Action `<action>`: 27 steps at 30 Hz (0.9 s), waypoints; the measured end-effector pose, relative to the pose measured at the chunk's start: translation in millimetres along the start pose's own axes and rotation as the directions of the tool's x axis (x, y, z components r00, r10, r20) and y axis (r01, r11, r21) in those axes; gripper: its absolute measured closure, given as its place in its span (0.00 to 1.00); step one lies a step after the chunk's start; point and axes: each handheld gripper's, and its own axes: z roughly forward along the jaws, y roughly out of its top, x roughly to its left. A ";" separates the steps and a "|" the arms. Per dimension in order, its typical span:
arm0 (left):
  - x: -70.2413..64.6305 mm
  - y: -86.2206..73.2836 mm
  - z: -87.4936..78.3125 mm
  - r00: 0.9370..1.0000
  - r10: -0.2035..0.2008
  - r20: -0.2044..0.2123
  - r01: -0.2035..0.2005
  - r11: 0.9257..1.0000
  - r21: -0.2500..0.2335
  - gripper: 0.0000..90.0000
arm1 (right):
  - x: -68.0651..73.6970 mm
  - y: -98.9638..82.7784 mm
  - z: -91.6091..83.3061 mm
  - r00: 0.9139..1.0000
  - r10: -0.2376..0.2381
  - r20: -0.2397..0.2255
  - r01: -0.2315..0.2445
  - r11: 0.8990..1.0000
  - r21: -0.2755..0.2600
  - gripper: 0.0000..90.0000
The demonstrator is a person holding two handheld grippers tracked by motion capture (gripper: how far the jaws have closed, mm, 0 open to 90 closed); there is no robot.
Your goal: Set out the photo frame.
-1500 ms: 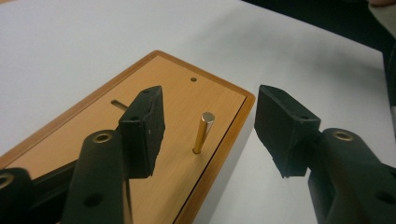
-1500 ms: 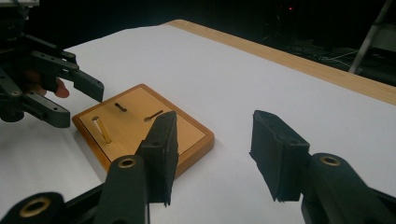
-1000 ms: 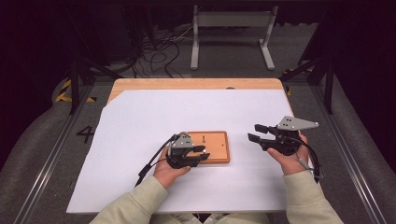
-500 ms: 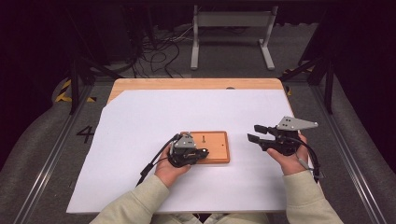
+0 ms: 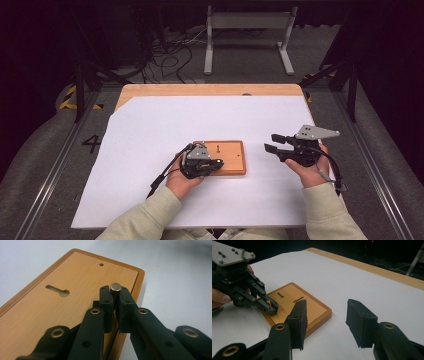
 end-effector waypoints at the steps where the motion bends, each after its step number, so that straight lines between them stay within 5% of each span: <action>1: 0.0 -0.2 0.1 1.000 0.003 -0.001 -0.003 1.000 -0.001 0.93 | 0.0 0.0 0.0 1.000 0.000 -0.001 0.000 1.000 -0.001 0.58; 6: -4.9 0.6 0.3 0.997 0.065 -0.031 -0.064 0.998 0.011 0.94 | -0.1 -0.4 0.7 1.000 0.001 -0.003 -0.001 1.000 0.002 0.58; 15: -15.5 0.8 -0.8 0.978 0.184 -0.102 -0.180 0.982 0.048 0.93 | 0.5 -0.1 0.7 1.000 -0.003 -0.002 0.003 1.000 0.003 0.58; 18: -21.2 0.3 -1.4 0.959 0.252 -0.128 -0.246 0.967 0.059 0.93 | 0.7 0.1 0.8 1.000 -0.002 -0.003 0.002 1.000 0.002 0.58; 19: -21.2 0.3 -1.4 0.959 0.252 -0.128 -0.246 0.967 0.059 0.93 | 1.0 0.2 1.1 1.000 -0.003 -0.003 0.003 1.000 0.003 0.58; 21: -26.4 -0.7 -2.1 0.943 0.297 -0.150 -0.289 0.955 0.071 0.93 | 1.3 0.6 1.7 1.000 -0.007 -0.004 0.007 1.000 0.003 0.58; 23: -29.0 -1.7 -2.5 0.939 0.307 -0.156 -0.299 0.951 0.075 0.93 | 1.4 0.8 2.0 1.000 -0.008 -0.005 0.008 1.000 0.002 0.58; 26: -31.5 -3.2 -2.7 0.915 0.363 -0.174 -0.356 0.932 0.070 0.93 | 2.1 1.8 3.5 1.000 -0.012 -0.006 0.013 1.000 0.005 0.58; 27: -35.1 -3.9 -2.9 0.901 0.390 -0.189 -0.382 0.921 0.080 0.93 | 2.4 2.3 4.6 1.000 -0.017 -0.006 0.017 1.000 0.007 0.58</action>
